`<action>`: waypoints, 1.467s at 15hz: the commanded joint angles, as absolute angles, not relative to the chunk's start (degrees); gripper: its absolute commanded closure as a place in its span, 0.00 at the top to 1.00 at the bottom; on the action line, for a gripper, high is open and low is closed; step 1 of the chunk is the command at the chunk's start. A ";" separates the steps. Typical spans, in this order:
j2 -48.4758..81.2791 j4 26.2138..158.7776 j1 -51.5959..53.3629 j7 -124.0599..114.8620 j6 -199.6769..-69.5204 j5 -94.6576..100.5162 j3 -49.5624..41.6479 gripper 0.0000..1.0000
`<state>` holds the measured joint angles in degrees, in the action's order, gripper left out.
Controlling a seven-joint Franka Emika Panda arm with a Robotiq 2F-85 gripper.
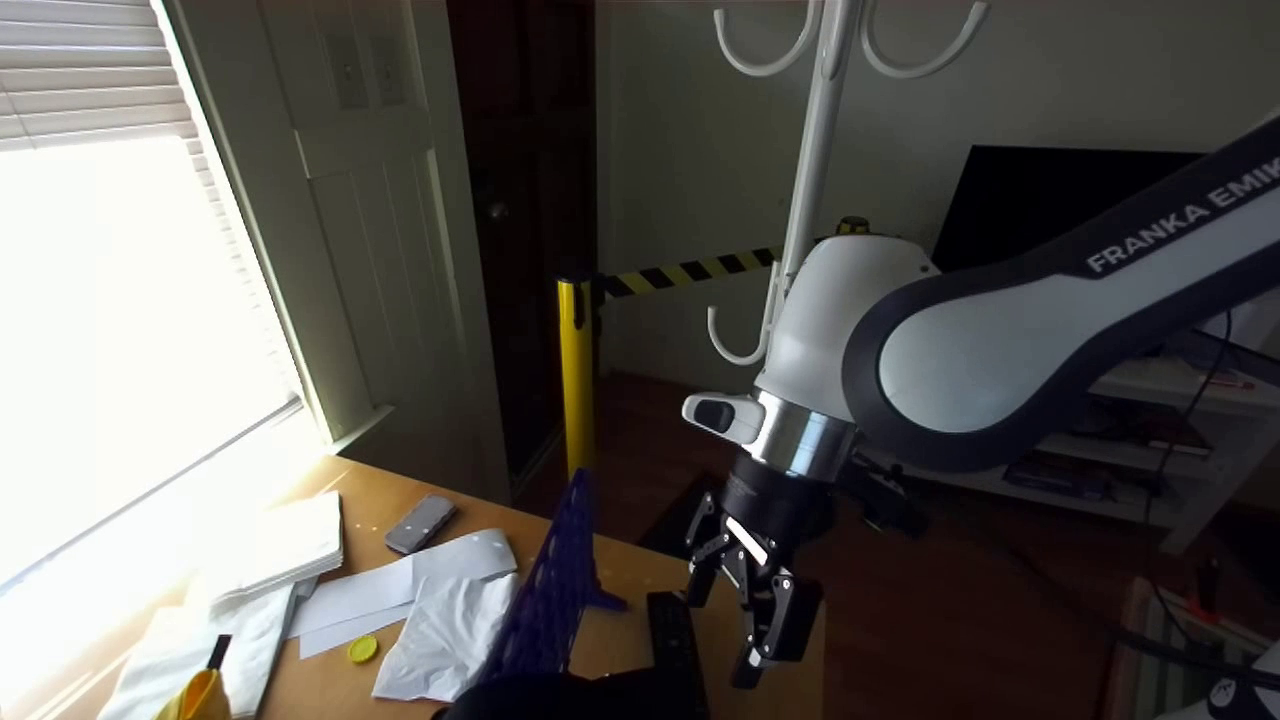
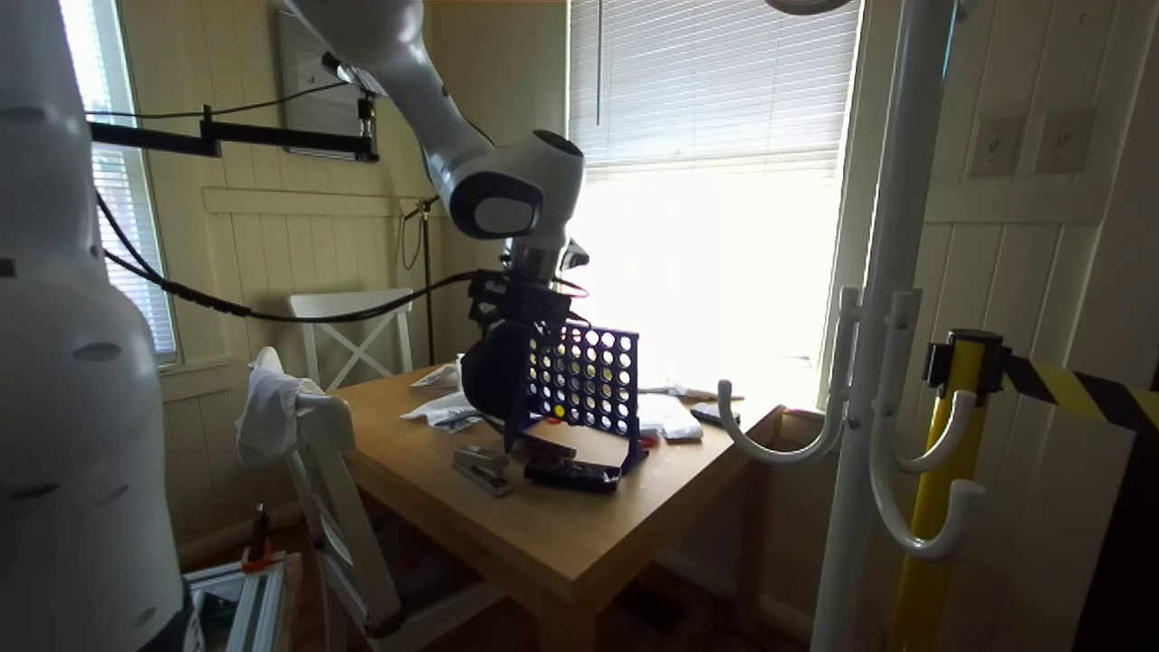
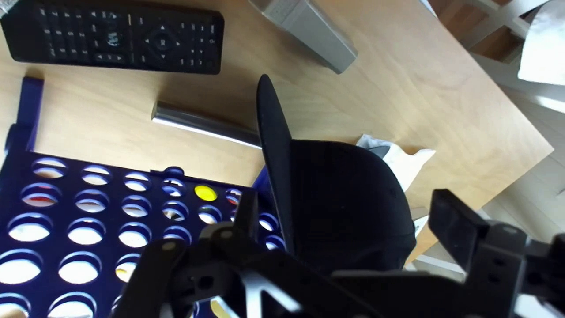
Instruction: Hang the cap on the hanger
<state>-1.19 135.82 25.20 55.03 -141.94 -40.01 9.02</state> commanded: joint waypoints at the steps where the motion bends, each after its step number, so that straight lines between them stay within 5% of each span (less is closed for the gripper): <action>1: 4.50 131.38 22.13 59.30 -142.97 -38.06 12.87 1.00; 16: 12.20 128.28 17.18 66.12 -149.88 -31.06 20.27 1.00; 18: 12.75 128.47 16.79 66.23 -150.99 -30.26 20.80 0.81; 22: 13.33 128.61 15.69 66.37 -152.56 -28.92 21.46 0.72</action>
<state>12.00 129.09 17.50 65.87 -150.76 -30.99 19.97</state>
